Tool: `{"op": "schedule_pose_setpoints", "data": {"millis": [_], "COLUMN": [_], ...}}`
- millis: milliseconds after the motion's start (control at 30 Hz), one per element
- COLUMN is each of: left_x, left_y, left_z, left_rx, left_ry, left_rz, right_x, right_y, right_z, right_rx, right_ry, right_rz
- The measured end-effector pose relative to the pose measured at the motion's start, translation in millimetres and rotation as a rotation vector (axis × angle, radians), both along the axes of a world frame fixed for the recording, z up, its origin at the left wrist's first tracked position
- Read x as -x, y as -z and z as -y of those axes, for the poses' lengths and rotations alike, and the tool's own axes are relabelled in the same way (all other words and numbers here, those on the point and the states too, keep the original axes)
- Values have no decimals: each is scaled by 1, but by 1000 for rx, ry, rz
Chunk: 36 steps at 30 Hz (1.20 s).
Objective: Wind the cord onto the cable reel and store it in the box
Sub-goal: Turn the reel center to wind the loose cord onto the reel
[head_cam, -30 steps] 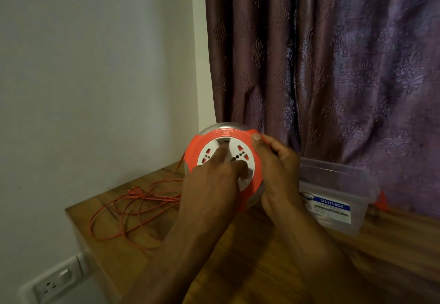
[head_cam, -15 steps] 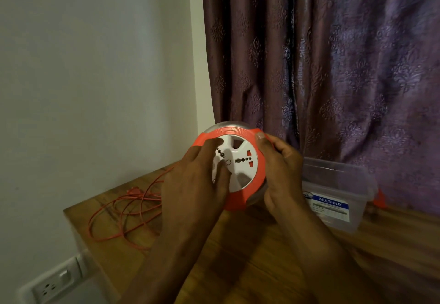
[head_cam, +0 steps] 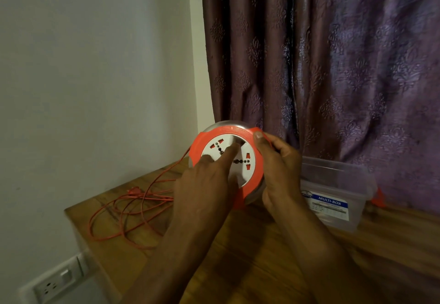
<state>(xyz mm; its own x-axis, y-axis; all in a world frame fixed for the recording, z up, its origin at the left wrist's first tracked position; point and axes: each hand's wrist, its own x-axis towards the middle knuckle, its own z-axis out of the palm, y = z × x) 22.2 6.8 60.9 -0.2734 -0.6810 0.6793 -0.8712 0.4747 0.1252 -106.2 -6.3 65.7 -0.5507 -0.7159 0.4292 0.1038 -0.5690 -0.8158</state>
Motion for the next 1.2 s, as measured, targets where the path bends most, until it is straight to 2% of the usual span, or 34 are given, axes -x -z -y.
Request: {"op": "schedule_pose_setpoints", "data": {"millis": [200,467,667,733,867,933,1200], "left_x": [4,4,0,-2,-11,-18,-14], "left_y": [2,-7,-12,-13,-12,-10,1], "left_z": [-1,-6,-8,-10,-14,-13,-3], "left_rx": [-49,47,50,52,165,187,49], "left_ry": [14,15,10,27,144,118,-7], "left_rz": [35,128,140,105,-158,-222,20], "right_x": [-2,-4,-4,-6,-7,-6,-5], "right_y": [-1,0,3,3,2,2,1], "right_z": [1,3,5,5,5,4,3], "right_rx": [-8,-31,-38,-28,-11,-8,6], "right_ry": [-39,-55,-58,-65,-57,-49,-12], "right_rz": [33,-1,-11,-4,-2,15,10]}}
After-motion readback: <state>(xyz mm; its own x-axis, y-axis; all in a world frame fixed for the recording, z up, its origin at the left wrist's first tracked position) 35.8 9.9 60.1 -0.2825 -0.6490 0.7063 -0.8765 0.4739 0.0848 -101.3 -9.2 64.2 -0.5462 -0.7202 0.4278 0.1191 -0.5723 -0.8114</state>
